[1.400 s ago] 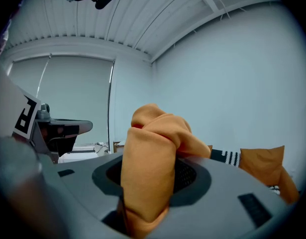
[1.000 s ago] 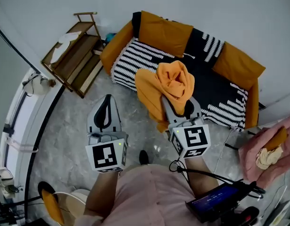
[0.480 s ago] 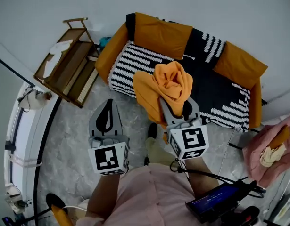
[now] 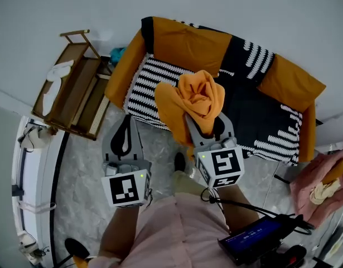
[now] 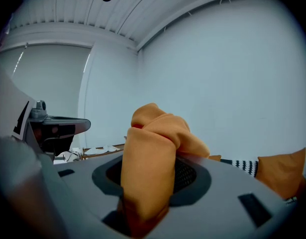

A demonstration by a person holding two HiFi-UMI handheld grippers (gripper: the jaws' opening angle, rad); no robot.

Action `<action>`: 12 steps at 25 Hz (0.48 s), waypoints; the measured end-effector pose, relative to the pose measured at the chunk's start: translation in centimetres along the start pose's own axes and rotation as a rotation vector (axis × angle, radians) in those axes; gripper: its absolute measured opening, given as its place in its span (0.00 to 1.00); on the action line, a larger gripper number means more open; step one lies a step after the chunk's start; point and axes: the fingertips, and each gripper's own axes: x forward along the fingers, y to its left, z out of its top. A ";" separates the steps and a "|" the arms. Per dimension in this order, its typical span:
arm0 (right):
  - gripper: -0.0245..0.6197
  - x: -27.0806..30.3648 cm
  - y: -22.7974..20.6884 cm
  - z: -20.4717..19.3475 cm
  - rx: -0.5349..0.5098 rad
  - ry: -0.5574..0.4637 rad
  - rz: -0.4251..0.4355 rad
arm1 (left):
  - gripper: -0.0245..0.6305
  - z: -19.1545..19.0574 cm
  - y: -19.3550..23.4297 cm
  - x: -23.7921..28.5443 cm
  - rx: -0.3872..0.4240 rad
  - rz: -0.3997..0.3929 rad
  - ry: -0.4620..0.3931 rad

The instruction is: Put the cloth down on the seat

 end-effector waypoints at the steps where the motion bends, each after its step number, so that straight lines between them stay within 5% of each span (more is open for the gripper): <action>1: 0.34 1.5 -0.7 0.5 0.000 -0.004 -0.002 | 0.05 0.2 0.2 1.5 0.008 -0.007 -0.002; 12: 0.34 11.1 -6.4 6.0 -0.035 -0.065 -0.001 | 0.05 2.7 2.1 13.0 0.030 -0.004 -0.043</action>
